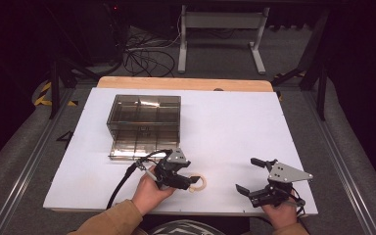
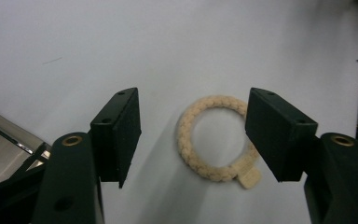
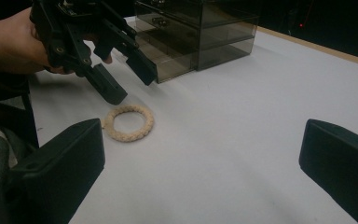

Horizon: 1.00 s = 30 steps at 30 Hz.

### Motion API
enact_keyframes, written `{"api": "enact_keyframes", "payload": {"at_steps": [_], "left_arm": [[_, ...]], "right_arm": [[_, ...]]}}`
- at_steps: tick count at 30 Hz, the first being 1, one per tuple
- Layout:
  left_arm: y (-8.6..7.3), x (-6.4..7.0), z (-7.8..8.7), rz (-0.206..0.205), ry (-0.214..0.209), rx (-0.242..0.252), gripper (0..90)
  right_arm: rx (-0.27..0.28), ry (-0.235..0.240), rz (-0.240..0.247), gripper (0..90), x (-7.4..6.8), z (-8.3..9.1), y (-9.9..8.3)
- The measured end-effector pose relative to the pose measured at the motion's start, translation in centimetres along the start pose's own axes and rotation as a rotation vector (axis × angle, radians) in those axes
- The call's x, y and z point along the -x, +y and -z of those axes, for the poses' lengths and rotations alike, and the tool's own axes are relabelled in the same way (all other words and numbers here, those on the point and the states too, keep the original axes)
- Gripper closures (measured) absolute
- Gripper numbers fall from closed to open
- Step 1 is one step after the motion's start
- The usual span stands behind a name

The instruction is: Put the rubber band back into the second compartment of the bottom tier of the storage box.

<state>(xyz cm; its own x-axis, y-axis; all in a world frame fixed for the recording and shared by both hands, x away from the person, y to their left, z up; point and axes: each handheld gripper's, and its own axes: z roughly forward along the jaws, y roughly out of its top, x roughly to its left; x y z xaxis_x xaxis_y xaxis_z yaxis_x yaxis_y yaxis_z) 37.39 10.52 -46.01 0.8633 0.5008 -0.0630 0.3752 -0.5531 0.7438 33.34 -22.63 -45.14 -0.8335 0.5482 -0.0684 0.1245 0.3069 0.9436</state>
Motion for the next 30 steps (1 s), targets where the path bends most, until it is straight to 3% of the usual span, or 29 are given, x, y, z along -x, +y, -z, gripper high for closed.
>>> {"api": "enact_keyframes", "payload": {"at_steps": [5, 17, 27, 30], "left_arm": [[0.1, 0.1, -0.7, -0.016, 0.008, -0.044, 44.8], [0.3, 0.3, -1.4, -0.062, 0.061, -0.096, 66.2], [0.3, 0.4, -1.6, -0.072, 0.068, -0.123, 82.9], [0.3, 0.4, -1.6, -0.071, 0.067, -0.121, 84.0]], "right_arm": [[-0.002, 0.002, 0.000, 0.6, 0.0, 0.0, 0.0], [-0.003, 0.006, 0.001, 0.6, 0.0, 0.0, 0.0], [-0.004, 0.012, -0.003, 0.6, 0.1, -0.1, -0.1], [-0.004, 0.012, -0.005, 0.6, 0.1, 0.0, -0.1]]}}
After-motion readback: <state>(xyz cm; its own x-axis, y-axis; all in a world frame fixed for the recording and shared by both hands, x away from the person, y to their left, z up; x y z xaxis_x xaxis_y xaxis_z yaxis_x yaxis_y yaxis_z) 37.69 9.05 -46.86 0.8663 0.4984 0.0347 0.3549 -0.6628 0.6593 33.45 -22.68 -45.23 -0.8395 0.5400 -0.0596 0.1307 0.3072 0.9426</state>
